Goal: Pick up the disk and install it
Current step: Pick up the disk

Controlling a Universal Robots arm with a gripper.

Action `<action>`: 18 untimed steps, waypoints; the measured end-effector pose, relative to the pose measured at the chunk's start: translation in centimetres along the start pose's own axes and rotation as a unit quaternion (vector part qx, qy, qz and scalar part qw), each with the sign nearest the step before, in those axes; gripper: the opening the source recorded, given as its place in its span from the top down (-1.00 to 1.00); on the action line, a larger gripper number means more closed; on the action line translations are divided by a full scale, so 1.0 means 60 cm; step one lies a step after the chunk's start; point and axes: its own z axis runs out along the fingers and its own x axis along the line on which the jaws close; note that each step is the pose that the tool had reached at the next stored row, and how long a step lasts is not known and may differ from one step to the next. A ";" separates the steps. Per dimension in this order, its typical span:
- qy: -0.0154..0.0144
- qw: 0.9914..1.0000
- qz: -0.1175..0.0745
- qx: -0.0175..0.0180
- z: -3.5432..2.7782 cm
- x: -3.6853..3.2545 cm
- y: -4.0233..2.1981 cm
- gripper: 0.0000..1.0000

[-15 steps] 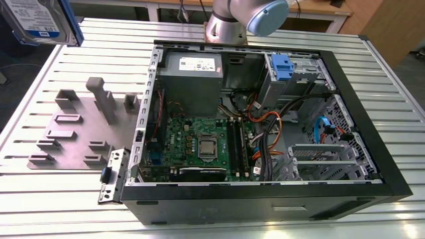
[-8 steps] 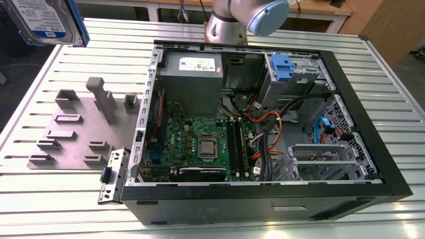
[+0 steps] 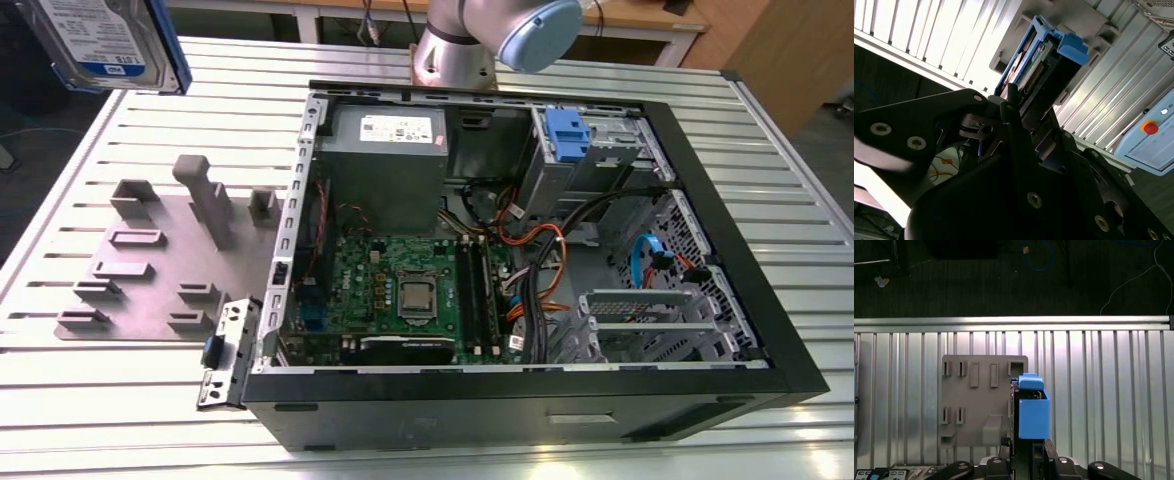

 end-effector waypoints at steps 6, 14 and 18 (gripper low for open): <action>0.000 1.000 0.000 -0.001 -0.001 -0.001 -0.025 0.31; 0.000 1.000 0.000 -0.001 -0.003 -0.002 -0.070 0.31; 0.000 1.000 0.000 -0.001 -0.003 -0.002 -0.091 0.31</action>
